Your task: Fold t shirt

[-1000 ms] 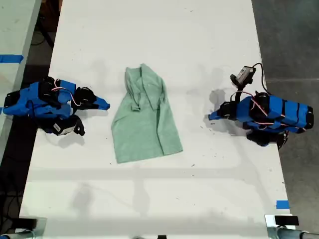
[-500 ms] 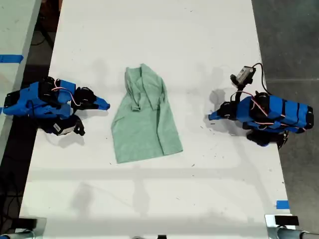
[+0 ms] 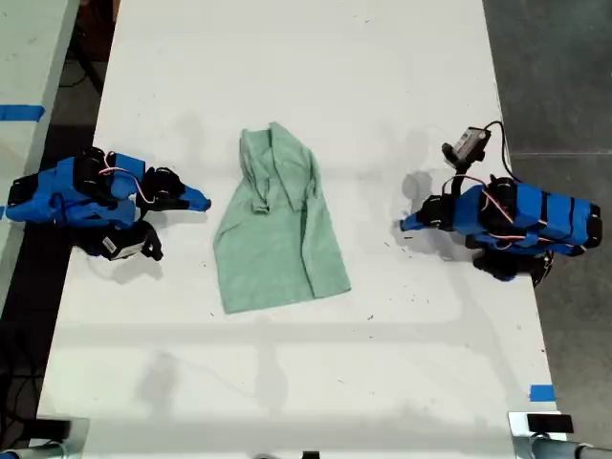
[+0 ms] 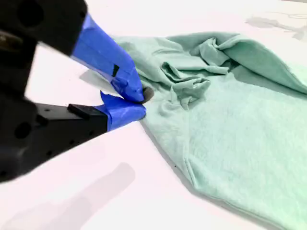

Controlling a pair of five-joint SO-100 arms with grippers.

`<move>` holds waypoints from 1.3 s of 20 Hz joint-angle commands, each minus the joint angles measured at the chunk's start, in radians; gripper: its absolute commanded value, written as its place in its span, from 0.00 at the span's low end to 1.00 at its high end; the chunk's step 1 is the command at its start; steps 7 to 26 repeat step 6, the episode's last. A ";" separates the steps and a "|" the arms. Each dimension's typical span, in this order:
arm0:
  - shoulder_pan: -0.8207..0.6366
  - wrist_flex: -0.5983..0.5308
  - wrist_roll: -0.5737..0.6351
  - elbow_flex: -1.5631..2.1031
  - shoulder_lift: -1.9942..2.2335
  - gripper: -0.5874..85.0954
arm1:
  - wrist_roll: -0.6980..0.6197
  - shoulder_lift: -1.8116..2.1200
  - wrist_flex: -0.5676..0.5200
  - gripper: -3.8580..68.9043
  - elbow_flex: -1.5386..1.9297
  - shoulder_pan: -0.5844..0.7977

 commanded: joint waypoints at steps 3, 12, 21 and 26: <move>0.012 -0.023 0.012 -0.003 0.005 0.01 | 0.015 0.015 0.003 0.07 0.048 -0.008; 0.011 -0.023 0.012 -0.003 0.005 0.01 | 0.020 0.015 0.008 0.07 0.046 -0.008; 0.011 -0.023 0.012 -0.003 0.005 0.01 | 0.020 0.015 0.008 0.07 0.046 -0.008; 0.011 -0.023 0.012 -0.003 0.005 0.01 | 0.020 0.015 0.008 0.07 0.046 -0.008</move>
